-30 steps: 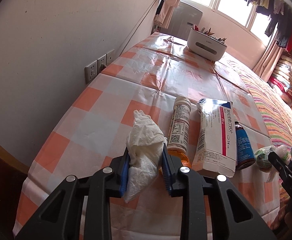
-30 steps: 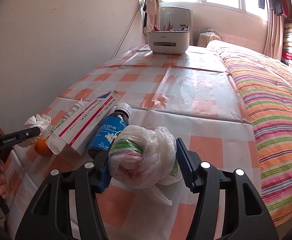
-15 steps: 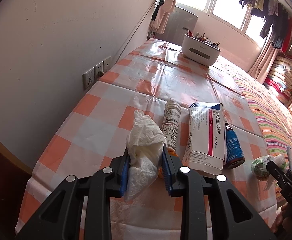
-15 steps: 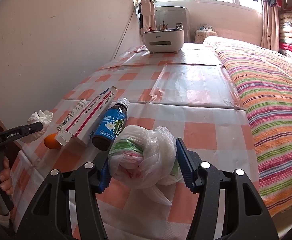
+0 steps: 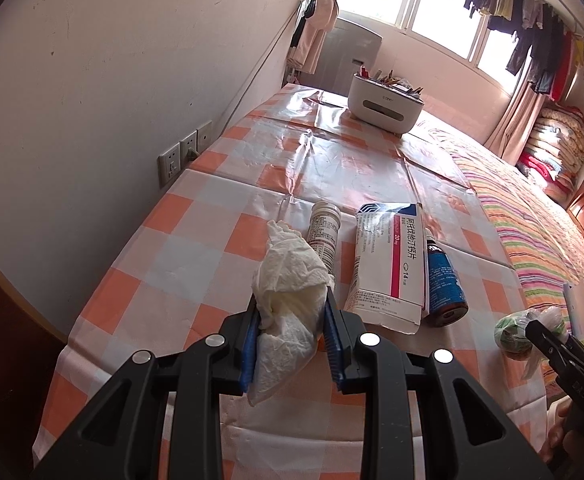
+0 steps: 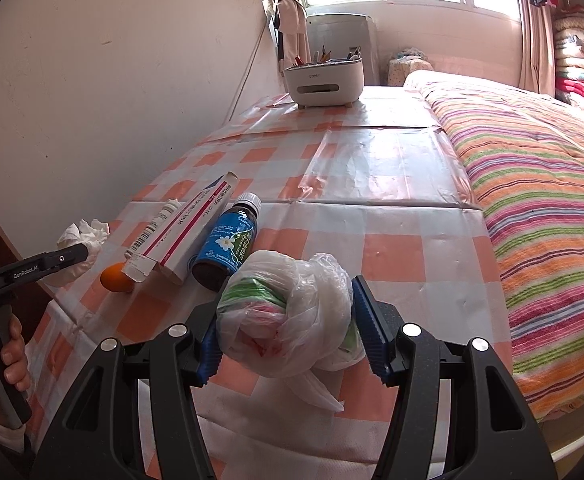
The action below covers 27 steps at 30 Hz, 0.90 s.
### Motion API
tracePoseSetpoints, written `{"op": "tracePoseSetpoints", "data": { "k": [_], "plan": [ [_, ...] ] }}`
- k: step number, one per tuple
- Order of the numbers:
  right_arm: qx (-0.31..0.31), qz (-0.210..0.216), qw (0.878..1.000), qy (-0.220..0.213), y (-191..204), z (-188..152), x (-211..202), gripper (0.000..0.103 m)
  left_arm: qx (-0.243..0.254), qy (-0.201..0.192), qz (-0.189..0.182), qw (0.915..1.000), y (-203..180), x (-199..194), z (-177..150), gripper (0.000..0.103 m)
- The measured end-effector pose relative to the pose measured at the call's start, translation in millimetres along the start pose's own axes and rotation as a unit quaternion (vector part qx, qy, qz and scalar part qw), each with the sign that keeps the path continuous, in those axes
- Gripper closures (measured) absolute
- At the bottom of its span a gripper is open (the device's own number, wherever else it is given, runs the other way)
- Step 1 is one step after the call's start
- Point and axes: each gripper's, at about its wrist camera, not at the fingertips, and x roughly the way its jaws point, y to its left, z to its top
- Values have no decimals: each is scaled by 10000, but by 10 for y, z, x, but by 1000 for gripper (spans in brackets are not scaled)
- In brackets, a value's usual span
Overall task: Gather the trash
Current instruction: 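Lift the tissue and the plastic bag bundle off the table with both tools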
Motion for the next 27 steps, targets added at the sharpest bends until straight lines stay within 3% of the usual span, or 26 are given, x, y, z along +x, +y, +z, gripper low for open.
{"op": "tracePoseSetpoints", "data": {
  "k": [27],
  "plan": [
    [-46, 144, 9998, -144, -97, -71, -390, 47, 525, -33, -325, 9981, -435, -245, -234, 75]
  ]
}}
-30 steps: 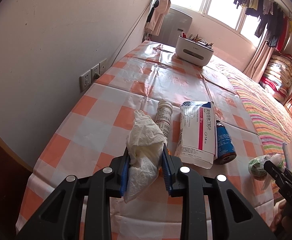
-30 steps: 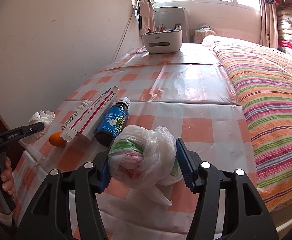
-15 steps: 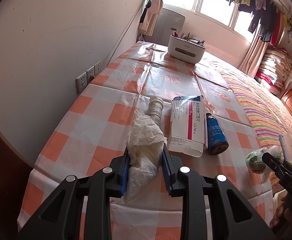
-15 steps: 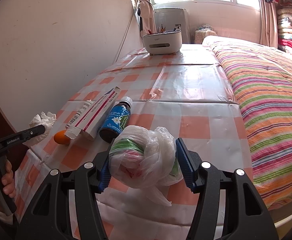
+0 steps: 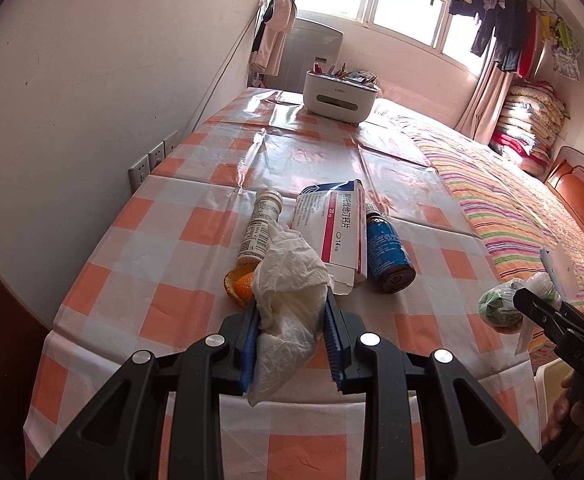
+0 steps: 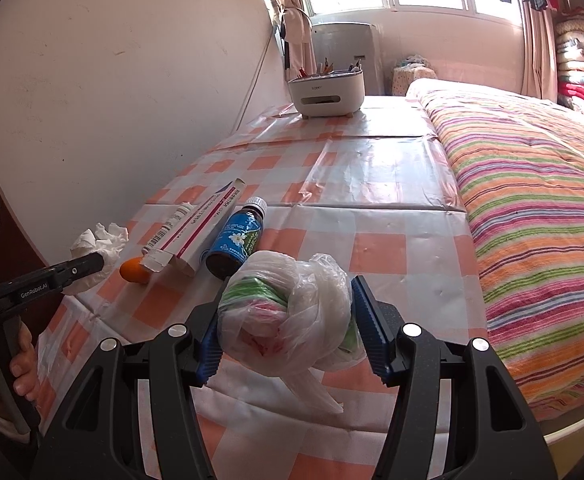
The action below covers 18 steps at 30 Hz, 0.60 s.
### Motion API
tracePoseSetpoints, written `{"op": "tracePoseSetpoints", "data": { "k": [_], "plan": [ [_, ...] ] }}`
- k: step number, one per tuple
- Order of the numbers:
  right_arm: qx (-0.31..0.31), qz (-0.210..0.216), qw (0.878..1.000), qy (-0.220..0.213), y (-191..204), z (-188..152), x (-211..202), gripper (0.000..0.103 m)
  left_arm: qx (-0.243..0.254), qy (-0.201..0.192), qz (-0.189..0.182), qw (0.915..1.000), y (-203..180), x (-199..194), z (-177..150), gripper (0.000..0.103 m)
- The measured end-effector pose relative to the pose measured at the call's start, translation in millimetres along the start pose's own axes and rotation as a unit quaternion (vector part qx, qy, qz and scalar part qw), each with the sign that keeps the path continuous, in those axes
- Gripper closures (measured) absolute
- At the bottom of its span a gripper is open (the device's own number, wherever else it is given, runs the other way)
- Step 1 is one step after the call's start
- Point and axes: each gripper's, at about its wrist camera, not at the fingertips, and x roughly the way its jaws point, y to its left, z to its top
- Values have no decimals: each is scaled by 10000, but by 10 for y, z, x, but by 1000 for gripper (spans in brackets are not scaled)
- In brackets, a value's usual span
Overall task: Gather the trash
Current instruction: 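Lift the tissue and the plastic bag bundle off the table with both tools, then carry the tissue and the bag bundle over the beige bin with both tools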
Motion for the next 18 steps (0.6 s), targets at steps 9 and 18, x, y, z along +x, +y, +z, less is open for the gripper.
{"op": "tracePoseSetpoints", "data": {
  "k": [9, 18],
  "plan": [
    [11, -39, 10000, -76, -118, -57, -187, 47, 430, 37, -307, 9986, -459, -24, -155, 75],
    [77, -85, 9999, -84, -222, -137, -331, 47, 736, 101, -535, 9958, -797, 14, -253, 75]
  ]
}}
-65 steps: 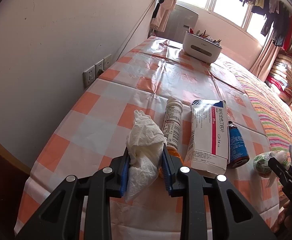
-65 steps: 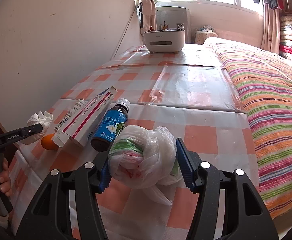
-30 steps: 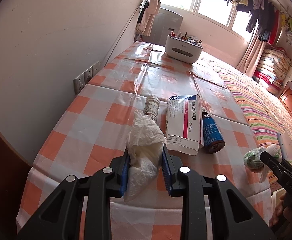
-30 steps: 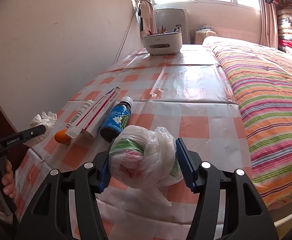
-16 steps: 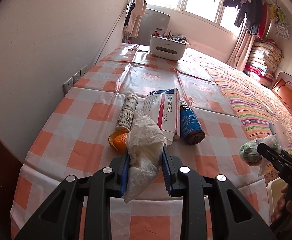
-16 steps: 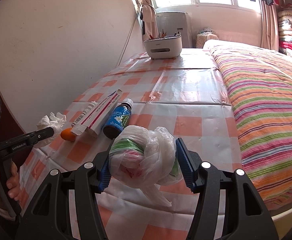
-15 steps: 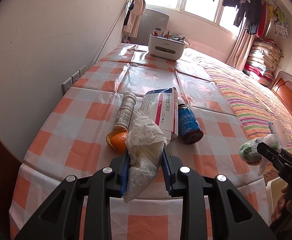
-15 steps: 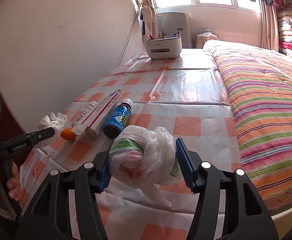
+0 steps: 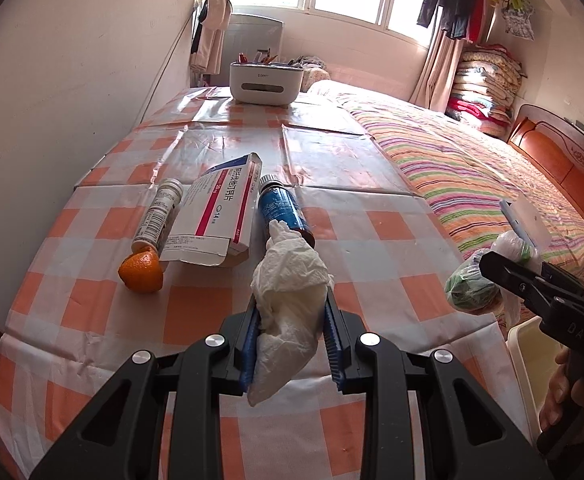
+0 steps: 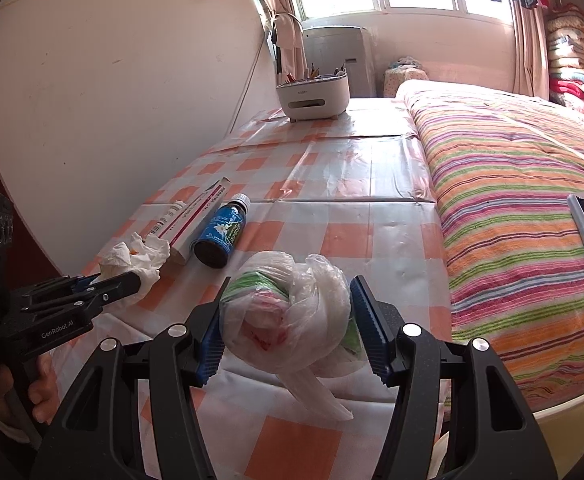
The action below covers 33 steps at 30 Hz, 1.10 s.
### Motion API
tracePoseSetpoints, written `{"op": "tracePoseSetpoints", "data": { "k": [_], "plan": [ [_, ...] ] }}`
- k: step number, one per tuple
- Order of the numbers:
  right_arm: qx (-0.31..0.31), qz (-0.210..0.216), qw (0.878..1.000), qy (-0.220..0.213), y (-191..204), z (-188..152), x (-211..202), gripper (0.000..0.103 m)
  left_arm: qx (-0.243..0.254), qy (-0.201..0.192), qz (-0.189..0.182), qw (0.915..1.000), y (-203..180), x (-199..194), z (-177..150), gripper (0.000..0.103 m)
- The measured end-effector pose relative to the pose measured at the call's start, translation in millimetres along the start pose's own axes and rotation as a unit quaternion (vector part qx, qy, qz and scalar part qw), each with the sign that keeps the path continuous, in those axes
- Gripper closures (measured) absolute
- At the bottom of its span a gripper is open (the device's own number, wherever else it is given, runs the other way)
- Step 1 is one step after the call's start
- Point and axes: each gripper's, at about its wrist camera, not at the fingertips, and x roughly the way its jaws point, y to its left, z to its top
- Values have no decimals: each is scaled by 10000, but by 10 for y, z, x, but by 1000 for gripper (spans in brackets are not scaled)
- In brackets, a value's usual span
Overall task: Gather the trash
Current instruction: 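Carry the tissue and the bag bundle over the beige bin with both tools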
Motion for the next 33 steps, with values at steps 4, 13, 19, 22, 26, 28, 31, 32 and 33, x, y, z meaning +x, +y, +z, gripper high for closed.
{"op": "tracePoseSetpoints", "data": {
  "k": [4, 13, 19, 22, 26, 28, 31, 32, 33],
  "plan": [
    [17, -21, 10000, -62, -37, -27, -90, 47, 67, -31, -74, 9999, -102, 2, -1, 75],
    [144, -58, 9997, -165, -189, -107, -302, 47, 328, -21, -241, 9992, -367, 23, -55, 75],
    [324, 36, 9990, -314, -365, -113, -536, 47, 546, 19, -348, 9979, -572, 62, -133, 75],
    [414, -28, 9983, -413, -489, -132, -675, 47, 630, 85, -420, 9971, -686, 106, -171, 75],
    [568, -133, 9971, -496, -698, -195, -853, 47, 760, 93, -540, 9956, -859, 138, -203, 75],
    [635, -201, 9964, -528, -798, -241, -927, 47, 827, 102, -602, 9947, -947, 153, -217, 75],
    [754, -306, 9951, -560, -951, -312, -1029, 47, 918, 149, -707, 9931, -1064, 183, -247, 75],
    [800, -332, 9946, -567, -1002, -337, -1059, 47, 952, 173, -738, 9926, -1102, 191, -263, 75],
    [843, -358, 9942, -571, -1046, -357, -1087, 47, 976, 181, -758, 9922, -1135, 197, -274, 75]
  ]
}}
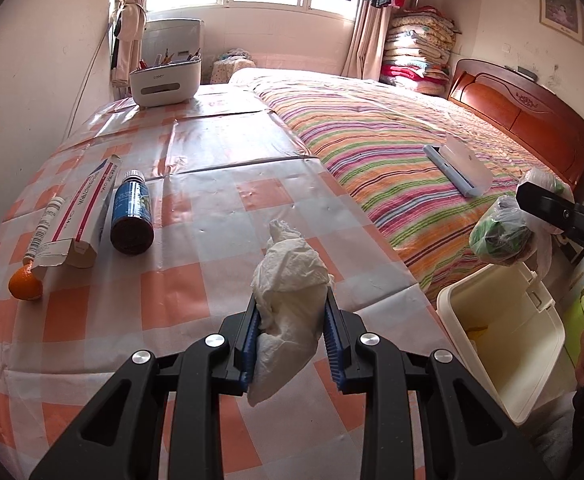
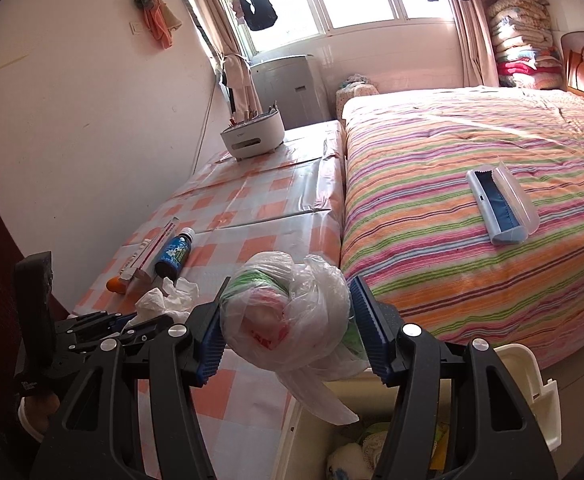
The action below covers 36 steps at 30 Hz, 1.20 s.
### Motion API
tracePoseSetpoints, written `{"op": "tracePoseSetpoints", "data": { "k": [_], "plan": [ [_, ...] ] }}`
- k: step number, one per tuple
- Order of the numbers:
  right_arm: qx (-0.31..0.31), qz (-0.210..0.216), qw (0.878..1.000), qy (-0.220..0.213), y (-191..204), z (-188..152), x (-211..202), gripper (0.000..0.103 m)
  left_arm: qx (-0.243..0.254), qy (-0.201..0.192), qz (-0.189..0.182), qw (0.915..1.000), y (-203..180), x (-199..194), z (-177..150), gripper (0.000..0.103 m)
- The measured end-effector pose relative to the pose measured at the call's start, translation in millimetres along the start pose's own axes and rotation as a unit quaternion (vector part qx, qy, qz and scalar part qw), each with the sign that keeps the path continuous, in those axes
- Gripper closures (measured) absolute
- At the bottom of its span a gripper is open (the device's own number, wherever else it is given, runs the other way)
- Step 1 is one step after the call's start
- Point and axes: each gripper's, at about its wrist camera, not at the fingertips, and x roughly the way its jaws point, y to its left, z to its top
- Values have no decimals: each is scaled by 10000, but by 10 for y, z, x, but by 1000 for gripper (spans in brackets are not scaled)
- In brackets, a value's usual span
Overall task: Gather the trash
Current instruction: 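Carry the tissue and the bag bundle over the beige bin with both tools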
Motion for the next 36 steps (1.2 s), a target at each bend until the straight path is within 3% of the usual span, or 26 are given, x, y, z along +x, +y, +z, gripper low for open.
{"op": "tracePoseSetpoints", "data": {
  "k": [13, 26, 36],
  "plan": [
    [303, -171, 9992, -194, -350, -109, -352, 47, 315, 126, -396, 9986, -426, 19, -104, 75],
    [705, -372, 9967, -167, -649, -344, -531, 46, 657, 264, -1091, 9915, -1046, 14, -180, 75],
    [967, -498, 9939, -176, -790, -455, -622, 44, 836, 329, -1328, 9871, -1343, 37, -233, 75]
  ]
}}
